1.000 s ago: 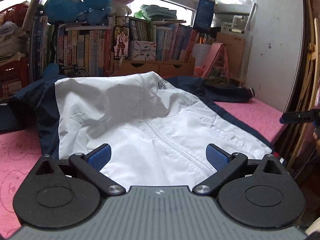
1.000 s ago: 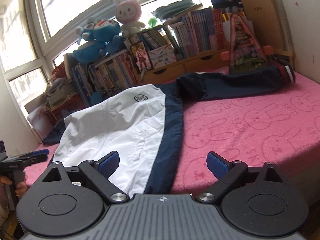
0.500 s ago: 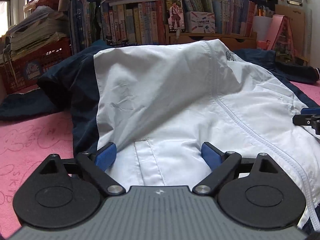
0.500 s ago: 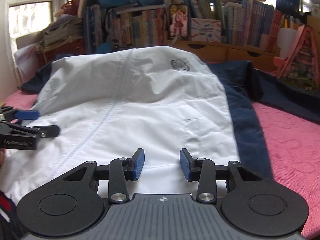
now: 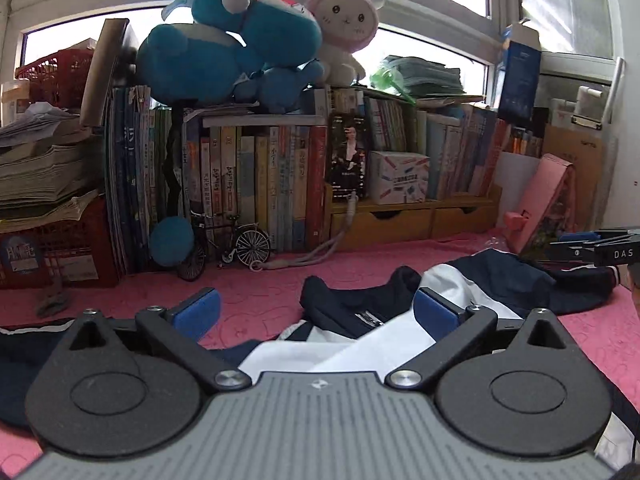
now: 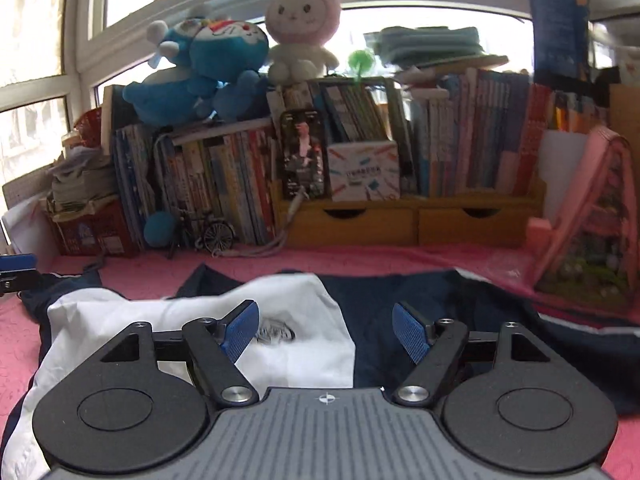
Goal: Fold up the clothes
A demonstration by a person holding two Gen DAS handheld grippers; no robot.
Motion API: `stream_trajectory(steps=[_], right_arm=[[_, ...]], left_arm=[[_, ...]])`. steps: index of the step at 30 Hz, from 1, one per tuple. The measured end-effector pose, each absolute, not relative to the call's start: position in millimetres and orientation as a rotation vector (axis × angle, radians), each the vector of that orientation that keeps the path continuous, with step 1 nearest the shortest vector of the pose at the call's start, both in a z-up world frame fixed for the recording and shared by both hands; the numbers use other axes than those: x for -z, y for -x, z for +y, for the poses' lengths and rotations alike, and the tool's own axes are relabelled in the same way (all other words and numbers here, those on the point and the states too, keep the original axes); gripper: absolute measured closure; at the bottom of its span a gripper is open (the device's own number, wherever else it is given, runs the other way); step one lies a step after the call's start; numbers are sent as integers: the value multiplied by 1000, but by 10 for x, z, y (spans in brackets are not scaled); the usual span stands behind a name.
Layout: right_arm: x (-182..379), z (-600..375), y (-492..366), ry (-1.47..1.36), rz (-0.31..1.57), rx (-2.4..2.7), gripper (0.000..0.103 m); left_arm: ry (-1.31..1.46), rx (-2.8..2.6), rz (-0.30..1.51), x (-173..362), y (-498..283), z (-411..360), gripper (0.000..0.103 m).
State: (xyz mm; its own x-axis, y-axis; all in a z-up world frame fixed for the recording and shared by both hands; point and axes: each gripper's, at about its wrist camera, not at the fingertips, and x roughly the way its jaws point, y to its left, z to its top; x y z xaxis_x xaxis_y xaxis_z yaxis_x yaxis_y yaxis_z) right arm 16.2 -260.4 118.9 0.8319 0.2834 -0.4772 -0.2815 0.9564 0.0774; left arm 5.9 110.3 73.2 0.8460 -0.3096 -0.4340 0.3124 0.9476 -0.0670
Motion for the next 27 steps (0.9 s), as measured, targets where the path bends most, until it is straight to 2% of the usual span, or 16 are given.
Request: stream_trajectory(steps=[3, 7, 12, 14, 17, 19, 21, 22, 23, 25, 27], right_arm=[[-1133, -2162, -877, 80, 556, -327, 27], [-745, -1663, -1692, 146, 738, -296, 27], [-327, -1561, -2023, 142, 890, -335, 26], [-176, -1548, -2109, 134, 940, -362, 19], [-30, -1427, -2108, 198, 995, -456, 6], [56, -1343, -2076, 244, 999, -504, 5], [40, -1317, -2019, 255, 964, -531, 14], [13, -1323, -1989, 253, 944, -546, 30], [-11, -1324, -1946, 270, 913, -541, 52], [-57, -1317, -1859, 305, 868, -537, 68], [-132, -1321, -1774, 309, 820, -533, 76]], left_arm=[[-31, 352, 529, -547, -538, 980, 0], [-130, 412, 639, -203, -828, 766, 0], [-256, 472, 742, 235, -866, 588, 0], [-211, 481, 797, 407, -903, 628, 0], [-191, 484, 734, 538, -801, 649, 0], [-197, 493, 761, 495, -818, 656, 0], [-161, 501, 705, 351, -857, 752, 0], [-142, 505, 675, 277, -878, 802, 0], [-123, 509, 645, 203, -898, 852, 0], [-102, 477, 661, 162, -1092, 924, 0], [-112, 490, 689, 225, -1129, 897, 0]])
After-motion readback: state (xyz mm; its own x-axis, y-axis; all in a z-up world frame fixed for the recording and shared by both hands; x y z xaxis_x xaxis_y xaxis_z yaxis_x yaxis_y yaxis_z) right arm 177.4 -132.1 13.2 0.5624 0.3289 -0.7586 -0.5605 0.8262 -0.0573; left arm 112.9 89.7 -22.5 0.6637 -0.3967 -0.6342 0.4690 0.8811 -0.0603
